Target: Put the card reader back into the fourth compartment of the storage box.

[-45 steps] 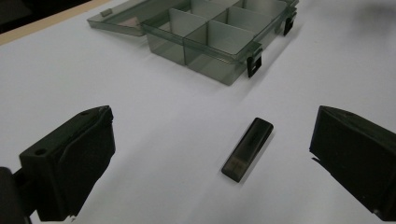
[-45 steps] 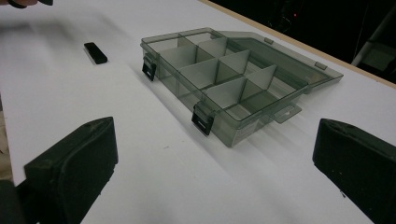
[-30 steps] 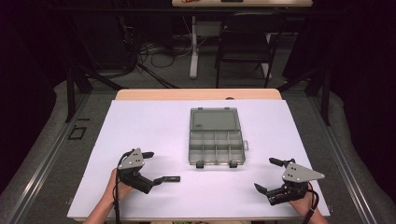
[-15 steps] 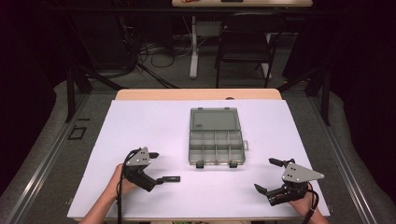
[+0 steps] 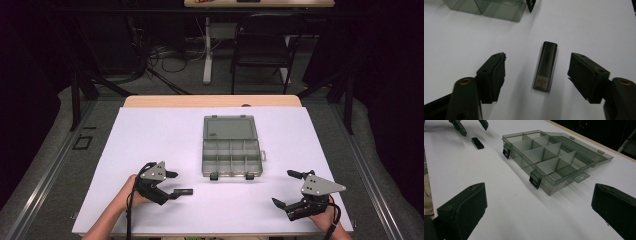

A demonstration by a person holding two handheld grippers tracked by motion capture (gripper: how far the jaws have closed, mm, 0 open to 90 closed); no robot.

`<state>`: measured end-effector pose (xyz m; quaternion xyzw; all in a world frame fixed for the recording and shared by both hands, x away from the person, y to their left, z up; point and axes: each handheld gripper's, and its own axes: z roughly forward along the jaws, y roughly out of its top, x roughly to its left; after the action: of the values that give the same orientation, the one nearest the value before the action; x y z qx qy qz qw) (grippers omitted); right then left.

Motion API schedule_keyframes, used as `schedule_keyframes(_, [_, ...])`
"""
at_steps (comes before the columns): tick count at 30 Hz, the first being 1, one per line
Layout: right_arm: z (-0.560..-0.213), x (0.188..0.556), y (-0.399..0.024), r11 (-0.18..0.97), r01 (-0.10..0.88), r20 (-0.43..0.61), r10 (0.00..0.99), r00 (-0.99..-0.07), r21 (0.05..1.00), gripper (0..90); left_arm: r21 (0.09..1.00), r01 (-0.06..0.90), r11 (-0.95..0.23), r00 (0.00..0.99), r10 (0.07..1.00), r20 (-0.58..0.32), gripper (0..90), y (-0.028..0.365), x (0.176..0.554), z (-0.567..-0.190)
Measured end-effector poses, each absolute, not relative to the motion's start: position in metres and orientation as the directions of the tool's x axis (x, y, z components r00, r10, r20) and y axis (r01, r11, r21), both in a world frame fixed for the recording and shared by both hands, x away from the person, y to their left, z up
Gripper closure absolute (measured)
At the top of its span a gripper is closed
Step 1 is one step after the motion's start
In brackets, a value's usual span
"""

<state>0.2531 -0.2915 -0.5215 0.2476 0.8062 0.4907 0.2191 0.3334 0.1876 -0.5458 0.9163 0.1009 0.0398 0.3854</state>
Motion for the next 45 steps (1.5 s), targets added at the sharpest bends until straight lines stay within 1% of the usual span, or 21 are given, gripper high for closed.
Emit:
schedule_keyframes(1, [-0.522,0.253,-0.291,0.396,0.184,-0.109,0.613,-0.782,0.900,0.0,0.711,0.152,-0.687,0.977,0.211,-0.006,32.6,0.187,0.334,-0.546])
schedule_keyframes(5, [-0.522,0.253,-0.291,0.395,0.185,-0.109,0.614,-0.782,0.900,0.0,0.703,0.150,-0.695,0.981,0.193,-0.018,44.4,0.187,0.335,-0.548])
schedule_keyframes(6, [-0.522,0.253,-0.291,0.397,0.187,-0.108,0.614,-0.782,0.899,0.0,0.701,0.145,-0.699,0.984,0.176,-0.028,46.8,0.187,0.336,-0.549])
schedule_keyframes(9, [-0.522,0.254,-0.291,0.399,0.188,-0.107,0.610,-0.785,0.897,0.0,0.694,0.143,-0.705,0.986,0.166,-0.034,54.0,0.186,0.337,-0.550])
schedule_keyframes(14, [-0.522,0.253,-0.291,0.399,0.190,-0.104,0.609,-0.787,0.897,0.0,0.681,0.137,-0.720,0.989,0.136,-0.055,60.9,0.185,0.340,-0.554])
schedule_keyframes(23, [-0.522,0.254,-0.291,0.402,0.191,-0.103,0.605,-0.790,0.896,0.0,0.666,0.129,-0.735,0.991,0.120,-0.059,65.6,0.186,0.344,-0.557])
schedule_keyframes(30, [-0.523,0.254,-0.291,0.403,0.192,-0.102,0.603,-0.791,0.895,0.0,0.686,0.111,-0.719,0.994,0.092,-0.065,73.6,0.190,0.348,-0.560])
schedule_keyframes(45, [-0.523,0.254,-0.291,0.402,0.190,-0.103,0.605,-0.790,0.896,0.0,0.712,0.089,-0.697,0.996,0.071,-0.056,74.7,0.191,0.343,-0.554])
